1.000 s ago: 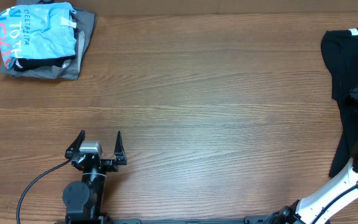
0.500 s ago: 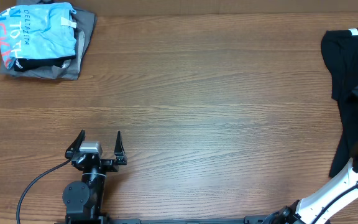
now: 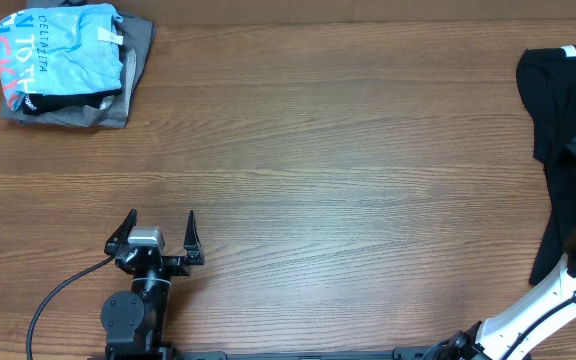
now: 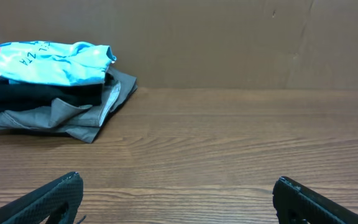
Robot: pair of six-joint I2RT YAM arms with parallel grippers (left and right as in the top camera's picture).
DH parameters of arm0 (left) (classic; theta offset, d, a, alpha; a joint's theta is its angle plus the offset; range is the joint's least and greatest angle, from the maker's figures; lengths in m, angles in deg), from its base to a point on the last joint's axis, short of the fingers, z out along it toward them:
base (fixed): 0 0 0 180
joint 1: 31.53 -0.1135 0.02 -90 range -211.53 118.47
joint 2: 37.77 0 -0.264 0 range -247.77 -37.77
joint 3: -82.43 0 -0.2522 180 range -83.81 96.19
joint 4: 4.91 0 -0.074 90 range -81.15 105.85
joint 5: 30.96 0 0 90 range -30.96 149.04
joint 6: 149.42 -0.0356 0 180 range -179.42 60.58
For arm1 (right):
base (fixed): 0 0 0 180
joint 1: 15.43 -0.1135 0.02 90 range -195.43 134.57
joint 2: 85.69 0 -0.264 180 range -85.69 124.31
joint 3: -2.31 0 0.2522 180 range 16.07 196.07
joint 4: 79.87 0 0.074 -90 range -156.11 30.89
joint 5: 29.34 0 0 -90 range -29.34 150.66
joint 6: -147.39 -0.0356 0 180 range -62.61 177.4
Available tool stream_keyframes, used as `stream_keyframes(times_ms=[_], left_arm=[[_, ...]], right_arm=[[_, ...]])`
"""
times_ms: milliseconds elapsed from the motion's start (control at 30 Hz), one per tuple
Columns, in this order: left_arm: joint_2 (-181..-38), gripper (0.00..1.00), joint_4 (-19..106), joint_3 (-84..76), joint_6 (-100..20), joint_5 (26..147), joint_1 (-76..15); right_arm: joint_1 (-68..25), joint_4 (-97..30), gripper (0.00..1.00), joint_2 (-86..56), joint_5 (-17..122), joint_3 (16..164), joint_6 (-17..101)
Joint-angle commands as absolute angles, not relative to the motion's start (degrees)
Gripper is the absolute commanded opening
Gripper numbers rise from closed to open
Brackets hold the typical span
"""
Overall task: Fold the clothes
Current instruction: 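Lift the black T-shirt with the right gripper and drag it leftward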
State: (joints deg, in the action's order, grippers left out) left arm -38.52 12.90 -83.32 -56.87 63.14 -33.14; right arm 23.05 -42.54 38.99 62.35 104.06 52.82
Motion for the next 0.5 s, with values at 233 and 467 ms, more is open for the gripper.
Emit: stream_keyframes(times_ms=[233,467], left_arm=[[-38.04,1.00,12.95,-83.54,-58.16,63.14,-33.47],[-38.04,1.00,12.95,-83.54,-58.16,63.14,-33.47]], right_arm=[[22.28,-41.91,0.04,31.63,51.75,105.83,49.93],[17.08,-41.75,0.04,25.81,36.34,105.83,49.91]])
